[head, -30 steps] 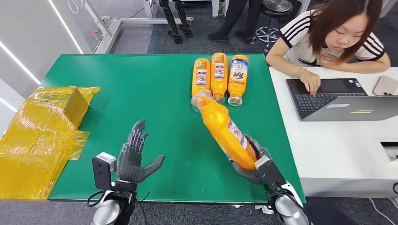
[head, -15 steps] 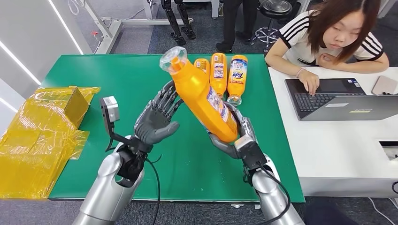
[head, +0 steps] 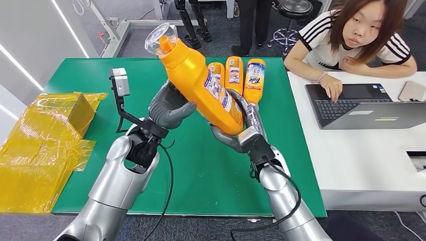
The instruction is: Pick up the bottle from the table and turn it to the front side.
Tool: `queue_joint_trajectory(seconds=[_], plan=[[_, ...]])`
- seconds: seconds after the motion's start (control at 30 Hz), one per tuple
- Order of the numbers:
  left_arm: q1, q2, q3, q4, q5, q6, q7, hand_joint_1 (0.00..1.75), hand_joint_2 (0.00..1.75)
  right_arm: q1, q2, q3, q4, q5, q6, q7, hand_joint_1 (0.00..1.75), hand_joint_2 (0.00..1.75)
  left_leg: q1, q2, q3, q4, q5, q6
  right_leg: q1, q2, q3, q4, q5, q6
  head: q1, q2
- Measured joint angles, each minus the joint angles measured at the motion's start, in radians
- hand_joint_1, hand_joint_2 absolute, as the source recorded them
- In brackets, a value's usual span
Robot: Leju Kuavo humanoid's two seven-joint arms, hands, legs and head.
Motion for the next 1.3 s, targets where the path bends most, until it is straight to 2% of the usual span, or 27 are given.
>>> queue_joint_trajectory(seconds=[0.13,0.4,0.67,0.7,0.8,0.83,1.03,1.3], plan=[[-0.023,0.000,0.002,0.041,0.100,-0.029,0.052,0.00,1.75,-0.004,-0.001,0.002,0.000,0.038,-0.045,0.022,1.75,1.75,0.000,0.000,0.000,0.000,0.000,0.000,0.000,0.000,0.000,0.000,0.000,0.000,0.000,0.000],[-0.095,0.006,0.023,0.164,0.034,0.006,-0.010,0.00,1.75,0.024,-0.022,-0.021,-0.001,0.102,-0.060,0.064,1.75,1.75,0.000,0.000,0.000,0.000,0.000,0.000,0.000,0.000,0.000,0.000,0.000,0.000,0.000,0.000],[-0.106,-0.002,0.048,0.194,0.025,0.034,-0.014,0.00,1.75,0.030,-0.023,-0.024,0.037,0.132,-0.044,0.078,1.75,1.75,0.000,0.000,0.000,0.000,0.000,0.000,0.000,0.000,-0.001,0.000,0.000,0.000,0.000,0.000],[-0.106,-0.003,0.050,0.193,0.015,0.049,-0.019,0.30,1.75,0.031,-0.024,-0.025,0.042,0.132,-0.044,0.079,1.75,1.75,0.000,0.000,0.000,0.000,0.000,0.000,0.000,0.000,-0.001,0.000,0.000,0.000,0.000,0.000],[-0.104,-0.007,0.051,0.182,-0.026,0.098,-0.046,1.61,1.75,0.034,-0.024,-0.027,0.052,0.132,-0.044,0.083,1.75,1.75,0.000,0.000,-0.001,0.000,0.000,0.000,0.000,0.000,-0.001,0.000,0.000,0.000,0.000,0.000],[-0.102,-0.010,0.051,0.177,-0.032,0.105,-0.050,1.75,1.75,0.035,-0.024,-0.027,0.055,0.133,-0.044,0.084,1.75,1.75,0.000,0.000,-0.001,0.000,0.000,0.000,0.000,0.000,-0.001,0.000,0.000,0.000,0.000,0.000],[-0.074,-0.039,0.050,0.160,0.013,0.076,-0.014,1.75,1.75,0.036,-0.024,-0.034,0.064,0.139,-0.044,0.087,1.75,1.75,0.000,0.000,-0.001,0.000,0.000,0.000,0.000,0.000,-0.001,0.000,0.000,0.000,0.000,0.000],[-0.060,-0.053,0.045,0.142,0.030,0.072,-0.012,1.75,1.75,0.044,-0.024,-0.050,0.065,0.141,-0.045,0.083,1.75,1.75,0.000,0.000,-0.001,0.000,0.000,0.000,0.000,0.000,-0.002,0.000,0.000,0.000,0.000,0.000]])
